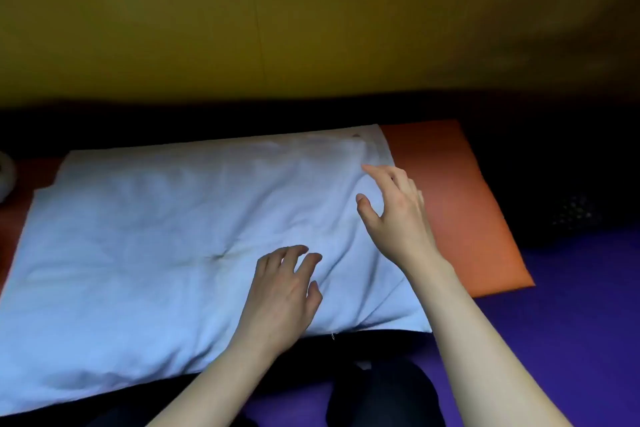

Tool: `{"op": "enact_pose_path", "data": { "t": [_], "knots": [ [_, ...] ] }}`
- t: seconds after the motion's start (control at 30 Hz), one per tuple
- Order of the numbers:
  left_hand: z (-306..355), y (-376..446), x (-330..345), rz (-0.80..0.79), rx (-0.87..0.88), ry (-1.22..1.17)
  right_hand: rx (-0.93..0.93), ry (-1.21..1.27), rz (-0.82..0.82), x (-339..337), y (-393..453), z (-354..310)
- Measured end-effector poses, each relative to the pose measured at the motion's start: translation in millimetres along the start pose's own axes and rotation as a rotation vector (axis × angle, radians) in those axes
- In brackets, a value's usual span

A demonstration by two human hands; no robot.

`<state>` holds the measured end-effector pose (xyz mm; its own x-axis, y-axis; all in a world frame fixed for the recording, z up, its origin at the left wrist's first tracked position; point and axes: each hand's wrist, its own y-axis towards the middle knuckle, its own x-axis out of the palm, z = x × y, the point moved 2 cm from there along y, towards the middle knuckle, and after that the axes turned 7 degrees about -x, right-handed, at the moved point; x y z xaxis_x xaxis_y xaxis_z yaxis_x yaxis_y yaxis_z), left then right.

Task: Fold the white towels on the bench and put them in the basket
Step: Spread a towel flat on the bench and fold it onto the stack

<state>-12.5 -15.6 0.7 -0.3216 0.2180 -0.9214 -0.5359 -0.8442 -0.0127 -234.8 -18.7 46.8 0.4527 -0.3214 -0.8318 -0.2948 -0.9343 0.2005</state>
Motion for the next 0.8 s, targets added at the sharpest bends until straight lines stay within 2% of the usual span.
{"op": "enact_pose_path", "data": {
  "t": [0.13,0.23,0.37,0.57,0.63,0.8],
  "knots": [
    [6.8,-22.3,25.4,0.029,0.230,0.078,-0.033,-0.056,-0.016,6.0,-24.1,7.6],
    [14.8,-38.9,35.4,0.028,0.281,0.093,-0.054,-0.099,-0.043,-1.1,-44.4,9.2],
    [28.2,-46.5,41.3,-0.009,0.343,0.087,0.034,-0.103,-0.067,-16.7,-57.6,21.7],
    [66.0,-29.5,66.7,-0.001,0.507,0.172,0.167,0.035,-0.057,-16.2,-53.3,53.1],
    [78.6,-20.4,81.8,-0.043,0.495,0.218,0.176,0.049,-0.050,-14.4,-49.0,63.9],
    [83.7,1.8,105.4,-0.103,0.281,0.308,0.188,0.071,-0.066,-9.9,-29.6,85.2]
  ]
}}
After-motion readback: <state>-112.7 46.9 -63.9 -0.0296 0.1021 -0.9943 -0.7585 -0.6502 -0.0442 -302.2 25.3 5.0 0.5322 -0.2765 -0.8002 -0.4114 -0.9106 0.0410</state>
